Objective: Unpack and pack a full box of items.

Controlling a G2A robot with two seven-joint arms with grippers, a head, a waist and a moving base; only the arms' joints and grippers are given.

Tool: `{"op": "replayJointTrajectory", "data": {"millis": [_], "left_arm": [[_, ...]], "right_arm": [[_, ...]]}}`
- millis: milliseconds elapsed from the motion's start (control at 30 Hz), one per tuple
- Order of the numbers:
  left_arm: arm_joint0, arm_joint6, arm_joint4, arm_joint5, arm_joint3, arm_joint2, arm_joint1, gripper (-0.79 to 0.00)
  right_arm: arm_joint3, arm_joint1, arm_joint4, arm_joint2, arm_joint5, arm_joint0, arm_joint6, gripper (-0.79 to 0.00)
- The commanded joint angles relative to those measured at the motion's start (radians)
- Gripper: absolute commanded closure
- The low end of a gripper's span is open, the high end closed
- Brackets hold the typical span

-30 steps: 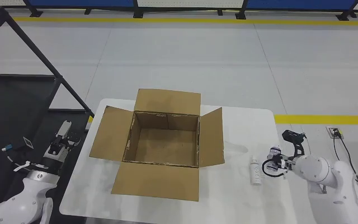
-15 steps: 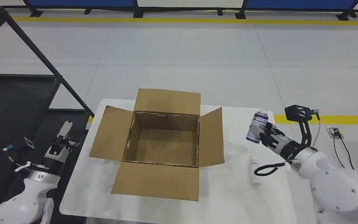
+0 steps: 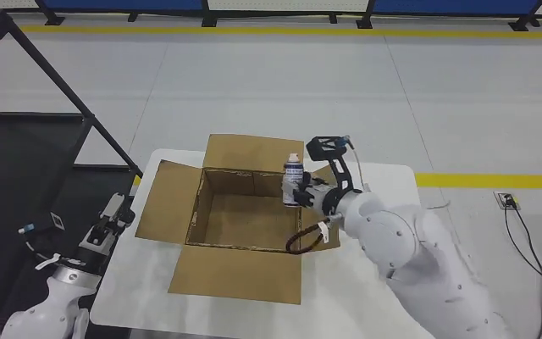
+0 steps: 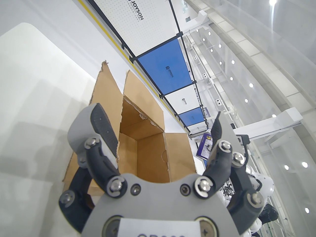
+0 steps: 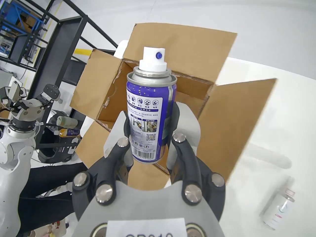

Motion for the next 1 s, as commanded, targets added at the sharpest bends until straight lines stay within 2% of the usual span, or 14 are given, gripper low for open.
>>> {"op": "replayJointTrajectory", "data": {"millis": [0,133,267,367,833,967], "left_arm": [[0.004,-0.003,-0.007,-0.005,-0.002,-0.006,-0.001,-0.785],[0.017,-0.012,-0.018,-0.018,-0.002,-0.017,-0.002,-0.785],[0.028,-0.018,-0.035,-0.026,-0.001,-0.03,-0.003,-0.785],[0.034,-0.021,-0.044,-0.029,-0.004,-0.038,-0.004,-0.785],[0.034,-0.021,-0.044,-0.029,-0.004,-0.038,-0.004,-0.785],[0.035,-0.014,-0.033,-0.023,-0.012,-0.031,-0.005,-0.785]], "right_arm": [[0.069,-0.025,0.029,-0.083,0.022,0.071,-0.017,0.0],[0.202,-0.083,0.097,-0.214,0.057,0.174,-0.072,0.0],[0.346,-0.151,0.206,-0.32,0.051,0.256,-0.134,0.0],[0.418,-0.188,0.277,-0.356,0.017,0.291,-0.176,0.0],[0.418,-0.188,0.277,-0.356,0.017,0.291,-0.176,0.0],[0.479,-0.2,0.344,-0.334,-0.036,0.275,-0.208,0.0]]}}
